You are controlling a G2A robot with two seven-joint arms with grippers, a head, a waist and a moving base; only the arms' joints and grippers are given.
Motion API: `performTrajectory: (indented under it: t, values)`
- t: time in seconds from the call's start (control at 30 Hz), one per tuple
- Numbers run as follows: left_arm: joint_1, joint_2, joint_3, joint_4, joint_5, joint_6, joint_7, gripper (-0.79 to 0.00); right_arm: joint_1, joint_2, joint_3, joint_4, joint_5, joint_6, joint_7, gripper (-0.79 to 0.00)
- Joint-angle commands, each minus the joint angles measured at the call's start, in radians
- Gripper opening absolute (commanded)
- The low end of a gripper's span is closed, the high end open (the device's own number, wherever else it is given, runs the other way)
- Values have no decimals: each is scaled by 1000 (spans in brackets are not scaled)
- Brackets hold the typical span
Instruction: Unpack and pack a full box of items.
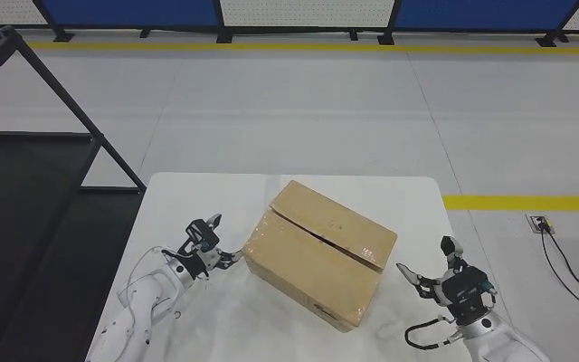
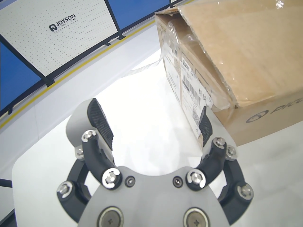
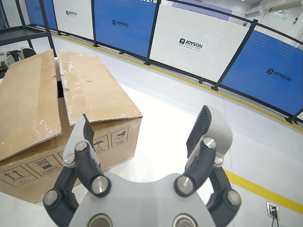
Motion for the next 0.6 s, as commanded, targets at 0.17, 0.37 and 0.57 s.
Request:
performTrajectory:
  t: [0.17, 0.37, 0.57]
  values:
    - [8, 3, 7, -5, 4, -13, 15, 0, 19, 12, 35, 30, 244, -247, 111, 0]
    - [14, 7, 9, -11, 18, -21, 27, 0, 66, 37, 68, 130, 591, -488, 329, 0]
    - [17, 12, 11, -18, 30, -40, 34, 0, 78, 42, 69, 141, 639, -488, 384, 0]
